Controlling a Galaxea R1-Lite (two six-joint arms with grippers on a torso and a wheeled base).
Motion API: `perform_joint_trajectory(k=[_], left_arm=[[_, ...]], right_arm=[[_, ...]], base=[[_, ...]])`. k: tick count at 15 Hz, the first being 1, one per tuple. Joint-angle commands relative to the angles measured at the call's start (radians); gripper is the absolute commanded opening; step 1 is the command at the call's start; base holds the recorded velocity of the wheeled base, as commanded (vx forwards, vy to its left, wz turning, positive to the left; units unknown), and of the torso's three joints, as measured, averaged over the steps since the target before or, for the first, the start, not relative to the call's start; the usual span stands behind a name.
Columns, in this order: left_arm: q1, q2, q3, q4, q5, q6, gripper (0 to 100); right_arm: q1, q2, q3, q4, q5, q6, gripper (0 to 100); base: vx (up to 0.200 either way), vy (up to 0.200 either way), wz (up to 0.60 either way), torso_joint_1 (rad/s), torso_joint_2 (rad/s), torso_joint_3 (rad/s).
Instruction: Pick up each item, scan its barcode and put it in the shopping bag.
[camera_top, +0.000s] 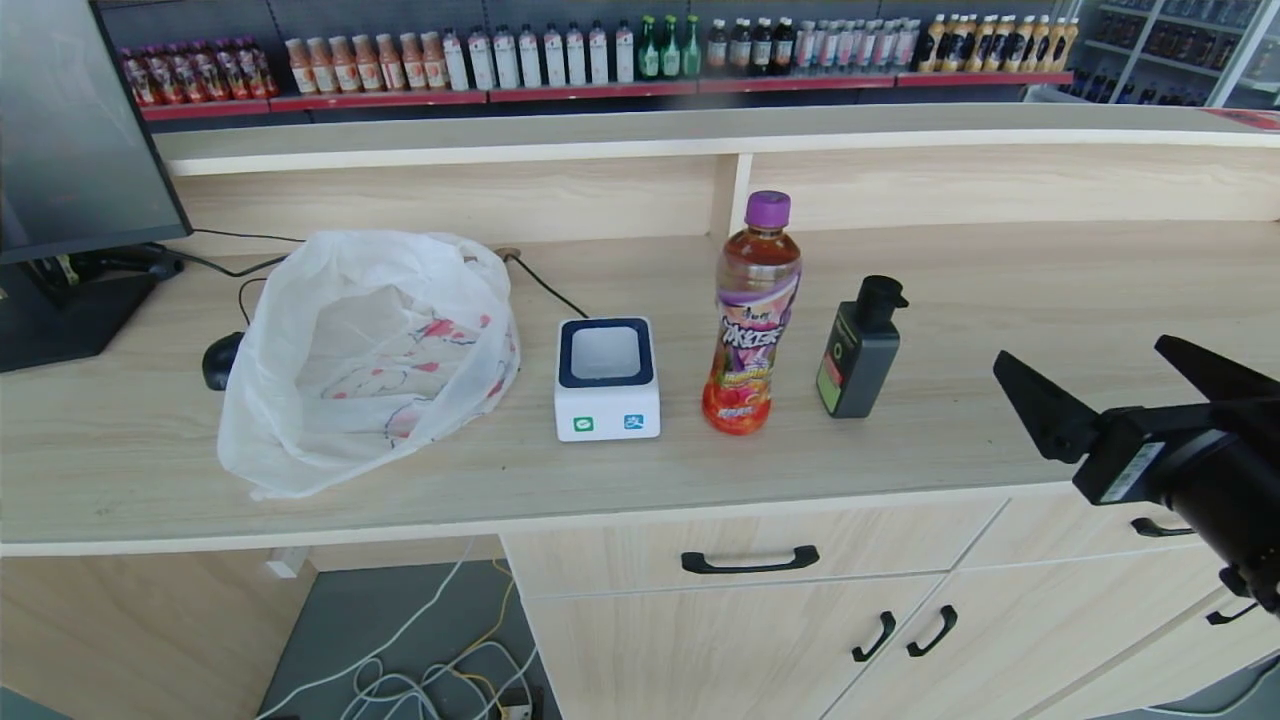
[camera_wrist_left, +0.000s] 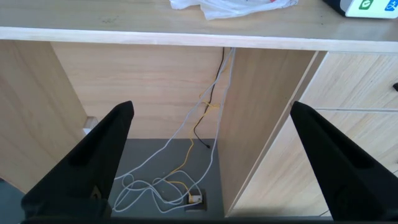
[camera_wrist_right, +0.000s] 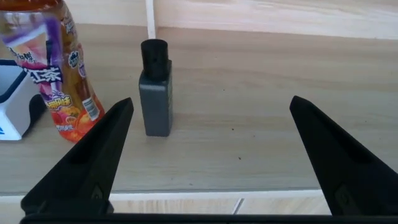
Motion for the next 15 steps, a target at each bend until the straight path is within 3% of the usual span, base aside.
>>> perform_joint_trajectory(k=[1, 3, 8, 11, 15], left_arm=[[0.001, 0.000, 0.000, 0.000, 0.001, 0.000, 100], [0.001, 0.000, 0.000, 0.000, -0.001, 0.000, 100], [0.001, 0.000, 0.000, 0.000, 0.001, 0.000, 100], [0.001, 0.000, 0.000, 0.000, -0.001, 0.000, 100], [0.001, 0.000, 0.000, 0.000, 0.001, 0.000, 100]], right_arm=[[0.080, 0.037, 0.017, -0.003, -0.071, -0.015, 100], [0.183, 0.052, 0.009, -0.005, -0.180, -0.012, 100], [0.401, 0.161, 0.001, -0.081, -0.183, -0.012, 100], [0.416, 0.266, -0.032, -0.190, -0.181, -0.016, 100], [0.416, 0.341, -0.112, -0.192, -0.187, -0.016, 100]], base=[[0.000, 0.000, 0.00, 0.000, 0.00, 0.000], [0.000, 0.000, 0.00, 0.000, 0.00, 0.000], [0.000, 0.000, 0.00, 0.000, 0.00, 0.000], [0.000, 0.000, 0.00, 0.000, 0.00, 0.000], [0.000, 0.000, 0.00, 0.000, 0.00, 0.000]])
